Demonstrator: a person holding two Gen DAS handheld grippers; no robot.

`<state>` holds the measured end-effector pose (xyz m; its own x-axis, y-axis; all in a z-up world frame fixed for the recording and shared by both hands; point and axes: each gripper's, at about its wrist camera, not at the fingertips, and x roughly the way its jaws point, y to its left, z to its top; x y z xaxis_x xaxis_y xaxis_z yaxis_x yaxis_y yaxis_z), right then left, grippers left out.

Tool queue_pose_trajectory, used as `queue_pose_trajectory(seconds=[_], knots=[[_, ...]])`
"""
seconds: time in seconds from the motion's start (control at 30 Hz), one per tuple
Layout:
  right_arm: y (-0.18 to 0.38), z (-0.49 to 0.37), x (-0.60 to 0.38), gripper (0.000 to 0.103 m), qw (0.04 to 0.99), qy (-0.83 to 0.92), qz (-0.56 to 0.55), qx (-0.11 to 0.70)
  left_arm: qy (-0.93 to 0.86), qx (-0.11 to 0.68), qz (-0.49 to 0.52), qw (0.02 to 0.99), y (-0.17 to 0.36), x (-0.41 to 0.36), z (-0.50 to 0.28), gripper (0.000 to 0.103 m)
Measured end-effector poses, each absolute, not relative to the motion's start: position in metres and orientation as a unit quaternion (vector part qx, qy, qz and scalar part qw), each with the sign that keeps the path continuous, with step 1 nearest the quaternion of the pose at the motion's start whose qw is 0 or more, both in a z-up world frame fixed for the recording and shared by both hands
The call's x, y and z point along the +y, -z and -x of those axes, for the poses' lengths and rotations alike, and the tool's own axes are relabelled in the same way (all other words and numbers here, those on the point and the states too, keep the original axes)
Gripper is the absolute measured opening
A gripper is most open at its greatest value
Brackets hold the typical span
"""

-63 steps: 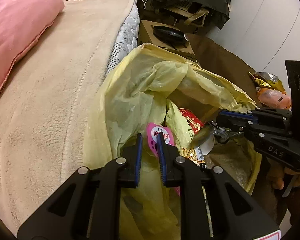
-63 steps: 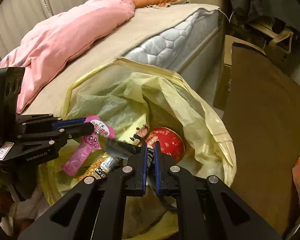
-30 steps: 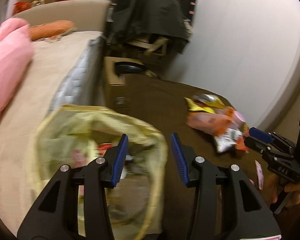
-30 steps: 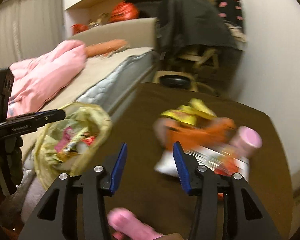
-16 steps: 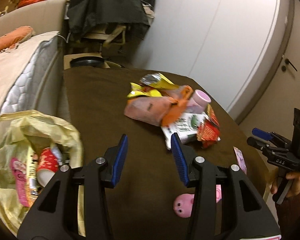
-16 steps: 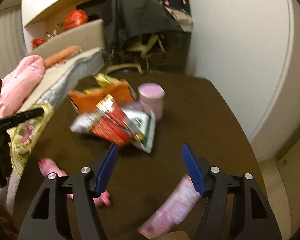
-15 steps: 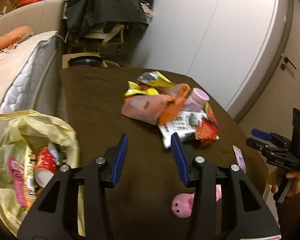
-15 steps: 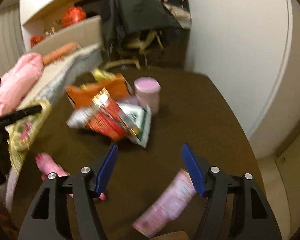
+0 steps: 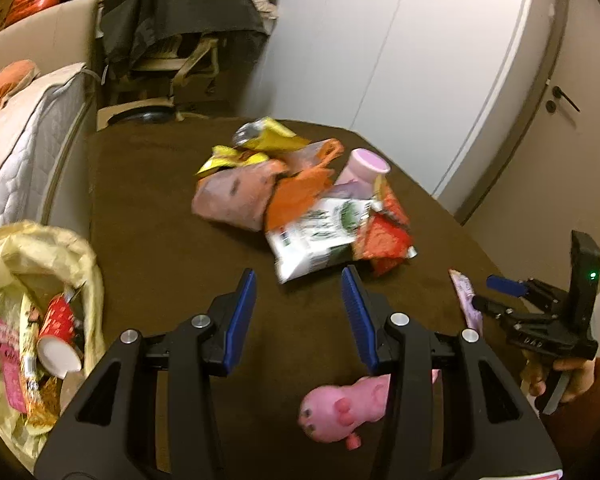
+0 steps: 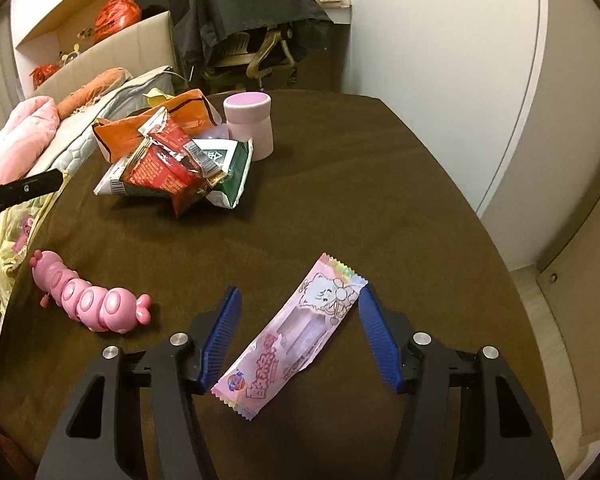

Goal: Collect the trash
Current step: 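Grasp the red snack packet with the left tool while the right tool grasps the pink candy bar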

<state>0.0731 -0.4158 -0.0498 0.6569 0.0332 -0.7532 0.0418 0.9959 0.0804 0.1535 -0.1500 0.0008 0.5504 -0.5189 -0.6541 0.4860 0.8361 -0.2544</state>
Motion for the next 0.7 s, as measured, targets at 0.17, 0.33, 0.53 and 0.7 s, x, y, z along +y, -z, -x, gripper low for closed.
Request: queue_pose_trajectory(seconds=[0.17,0.33,0.53,0.7], knots=[[0.051,-0.068,-0.425,0.057,0.91,0.022,-0.064,0.41,0.311,0.365,0.013,0.877,-0.013,-0.185,-0.165,0.047],[0.053,-0.06,-0.434,0.057,0.909,0.017,-0.079,0.409,0.338,0.389,-0.002,0.857,-0.008,-0.232,-0.187,0.05],[0.057,-0.051,-0.437,0.057,0.905,0.019,-0.089,0.416,0.31,0.424,-0.035,0.85,0.013,-0.267,-0.207,0.05],[0.065,-0.054,-0.438,0.057,0.9,0.029,-0.097,0.425,0.302,0.454,-0.025,0.838,0.016,-0.265,-0.201,0.03]])
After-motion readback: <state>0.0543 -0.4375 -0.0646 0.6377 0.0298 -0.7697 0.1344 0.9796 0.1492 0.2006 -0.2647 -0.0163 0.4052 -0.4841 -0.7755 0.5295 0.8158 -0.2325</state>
